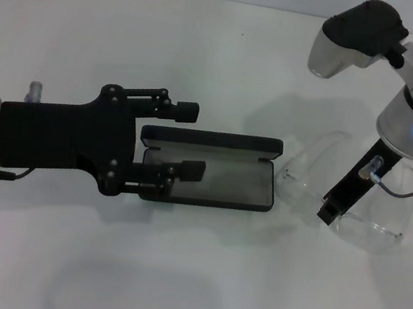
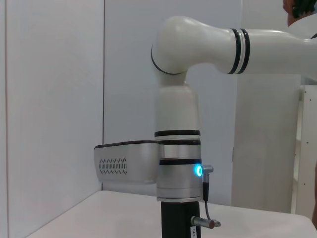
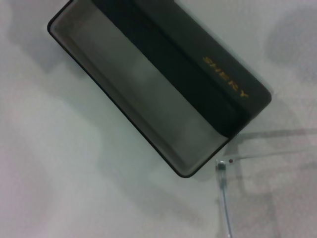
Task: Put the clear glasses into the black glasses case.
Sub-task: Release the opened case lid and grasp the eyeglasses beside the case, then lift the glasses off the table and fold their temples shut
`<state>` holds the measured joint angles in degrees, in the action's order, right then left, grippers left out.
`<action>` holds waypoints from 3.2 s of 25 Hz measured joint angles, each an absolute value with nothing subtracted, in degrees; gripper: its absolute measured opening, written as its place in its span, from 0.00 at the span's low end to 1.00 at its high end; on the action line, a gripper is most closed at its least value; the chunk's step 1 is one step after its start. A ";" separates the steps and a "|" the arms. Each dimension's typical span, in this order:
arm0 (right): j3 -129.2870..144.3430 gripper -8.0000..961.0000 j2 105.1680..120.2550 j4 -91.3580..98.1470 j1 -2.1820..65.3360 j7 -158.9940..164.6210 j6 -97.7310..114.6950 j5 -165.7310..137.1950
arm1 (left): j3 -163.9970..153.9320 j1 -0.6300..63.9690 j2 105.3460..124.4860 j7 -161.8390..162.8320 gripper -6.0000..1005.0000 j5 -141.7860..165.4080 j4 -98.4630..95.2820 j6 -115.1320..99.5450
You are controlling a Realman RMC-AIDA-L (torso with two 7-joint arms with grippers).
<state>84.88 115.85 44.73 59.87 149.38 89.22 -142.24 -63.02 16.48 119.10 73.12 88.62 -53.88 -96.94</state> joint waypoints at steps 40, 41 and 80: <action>58.41 0.09 115.59 83.80 27.36 124.14 93.73 -114.05 | -60.36 14.26 119.57 71.74 0.65 78.41 -54.13 -97.60; 57.92 0.09 115.56 82.95 26.32 121.67 93.63 -111.40 | -60.40 14.36 119.56 71.84 0.65 77.63 -54.25 -97.67; 73.23 0.09 115.92 61.37 26.69 91.32 99.80 -83.74 | -71.41 30.19 120.05 69.71 0.06 67.03 -43.81 -93.87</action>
